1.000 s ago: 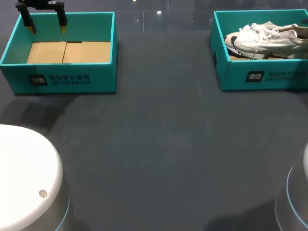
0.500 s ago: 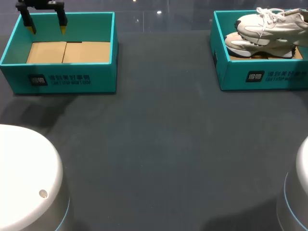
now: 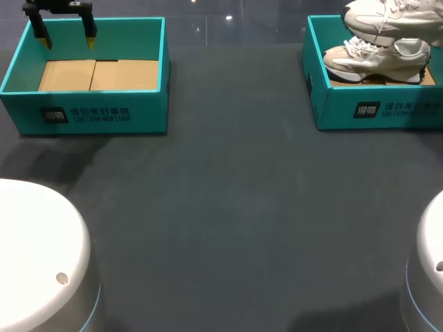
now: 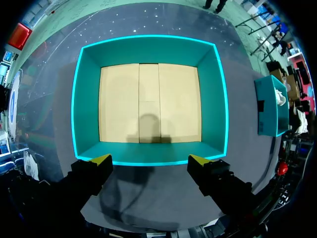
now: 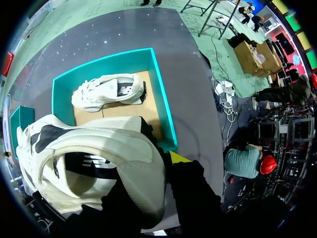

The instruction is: Take the shoe out of the shoebox, open the shoe tongue, remove and reinsert the insole, then place the shoe into the shoebox

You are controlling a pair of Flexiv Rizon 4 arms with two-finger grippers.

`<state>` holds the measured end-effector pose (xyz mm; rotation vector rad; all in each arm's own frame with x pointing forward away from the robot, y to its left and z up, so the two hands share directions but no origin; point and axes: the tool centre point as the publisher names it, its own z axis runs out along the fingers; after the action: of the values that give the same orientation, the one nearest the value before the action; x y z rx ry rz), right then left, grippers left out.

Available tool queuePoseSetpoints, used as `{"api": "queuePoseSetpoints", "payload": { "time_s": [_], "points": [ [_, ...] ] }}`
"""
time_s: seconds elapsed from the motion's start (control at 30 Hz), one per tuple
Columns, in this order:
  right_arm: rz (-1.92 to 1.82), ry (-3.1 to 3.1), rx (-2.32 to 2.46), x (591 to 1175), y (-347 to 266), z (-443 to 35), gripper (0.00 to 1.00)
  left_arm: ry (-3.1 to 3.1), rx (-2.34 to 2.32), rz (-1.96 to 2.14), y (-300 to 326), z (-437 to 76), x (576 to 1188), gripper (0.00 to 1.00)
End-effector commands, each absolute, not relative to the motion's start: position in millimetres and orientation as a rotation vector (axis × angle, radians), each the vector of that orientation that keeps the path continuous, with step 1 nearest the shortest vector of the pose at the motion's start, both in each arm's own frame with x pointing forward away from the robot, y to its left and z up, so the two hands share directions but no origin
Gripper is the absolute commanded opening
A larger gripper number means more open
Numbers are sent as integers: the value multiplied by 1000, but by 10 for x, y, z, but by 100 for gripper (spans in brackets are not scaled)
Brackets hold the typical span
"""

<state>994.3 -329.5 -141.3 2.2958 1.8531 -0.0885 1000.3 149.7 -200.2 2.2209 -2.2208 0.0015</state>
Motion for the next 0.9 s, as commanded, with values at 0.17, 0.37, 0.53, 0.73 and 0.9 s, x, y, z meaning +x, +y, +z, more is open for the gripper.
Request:
{"api": "queuePoseSetpoints", "payload": {
  "time_s": [0.17, 0.37, 0.53, 0.73, 0.9],
  "points": [
    [-80, 1860, 2242, 9597, -2916, -1144, 0, -2221, 2221, 0, 1498, -1999, 10003, 100],
    [-90, 1867, 2227, 9300, -2563, -1084, 0, -2221, 2221, 0, 1498, -1999, 10003, 100],
    [-89, 1838, 2228, 9018, -2265, -1086, 0, -2221, 2221, 0, 1498, -1999, 10003, 100],
    [-100, 1831, 2228, 8717, -1857, -1182, 0, -2221, 2221, 0, 1498, -1999, 10003, 100],
    [-93, 1805, 2264, 8468, -1613, -1270, 0, -2221, 2221, 0, 1498, -1999, 10003, 100]
  ]
}}
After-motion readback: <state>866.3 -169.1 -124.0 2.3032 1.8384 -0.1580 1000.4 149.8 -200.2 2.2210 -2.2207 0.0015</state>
